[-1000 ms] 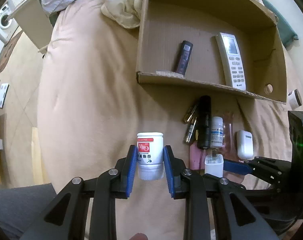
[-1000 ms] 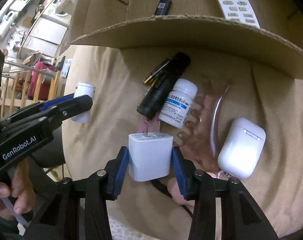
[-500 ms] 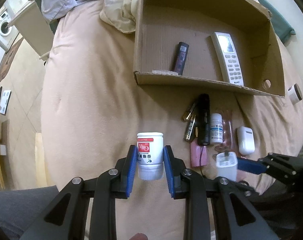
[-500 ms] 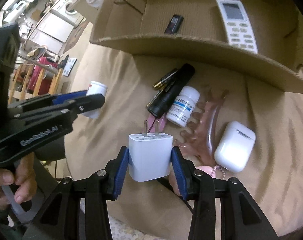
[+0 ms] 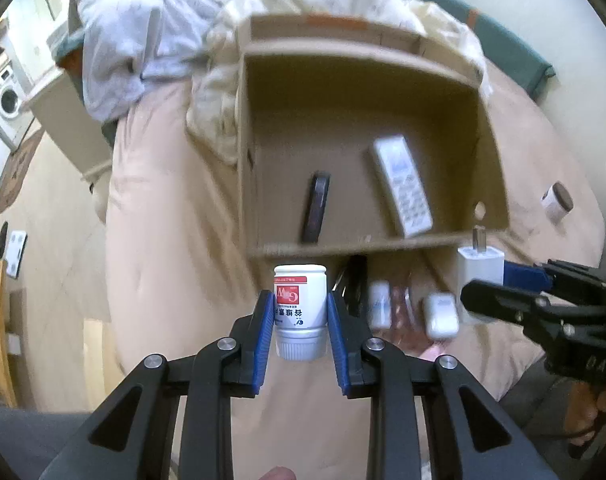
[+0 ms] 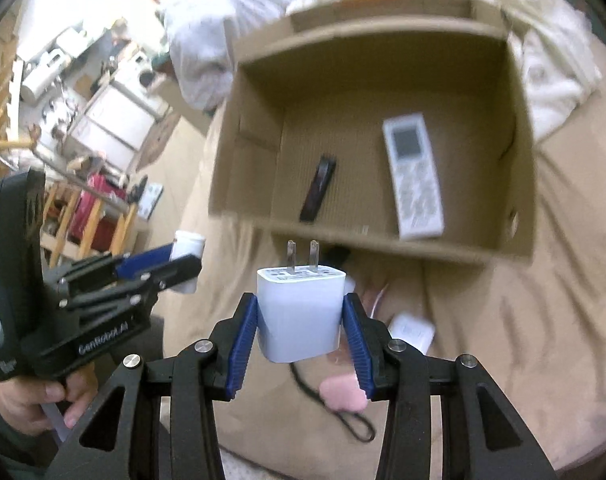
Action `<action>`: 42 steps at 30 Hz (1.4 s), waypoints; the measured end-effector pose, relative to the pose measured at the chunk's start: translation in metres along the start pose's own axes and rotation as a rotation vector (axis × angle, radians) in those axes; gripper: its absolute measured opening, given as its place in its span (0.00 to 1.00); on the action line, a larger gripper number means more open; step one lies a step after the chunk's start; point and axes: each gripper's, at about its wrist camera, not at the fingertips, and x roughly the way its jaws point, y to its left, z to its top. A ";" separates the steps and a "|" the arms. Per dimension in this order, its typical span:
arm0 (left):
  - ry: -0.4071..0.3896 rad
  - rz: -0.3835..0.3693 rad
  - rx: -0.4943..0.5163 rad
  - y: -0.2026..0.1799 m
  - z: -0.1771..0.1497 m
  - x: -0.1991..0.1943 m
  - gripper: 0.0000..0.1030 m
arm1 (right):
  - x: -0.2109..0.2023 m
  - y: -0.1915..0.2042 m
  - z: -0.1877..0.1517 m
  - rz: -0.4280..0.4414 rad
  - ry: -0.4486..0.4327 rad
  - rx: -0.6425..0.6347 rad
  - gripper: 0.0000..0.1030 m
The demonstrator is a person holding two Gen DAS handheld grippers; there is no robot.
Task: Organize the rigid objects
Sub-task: 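Carry the jar and charger into the box with both tools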
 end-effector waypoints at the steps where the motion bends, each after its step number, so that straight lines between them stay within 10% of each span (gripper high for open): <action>1: -0.013 0.001 0.005 -0.002 0.009 -0.004 0.24 | -0.006 -0.002 0.008 0.000 -0.021 0.002 0.44; 15: -0.031 -0.002 0.038 -0.027 0.081 0.037 0.24 | -0.004 -0.035 0.086 -0.091 -0.083 0.000 0.44; 42: 0.048 0.001 0.099 -0.040 0.058 0.126 0.24 | 0.071 -0.073 0.067 -0.265 0.114 0.007 0.45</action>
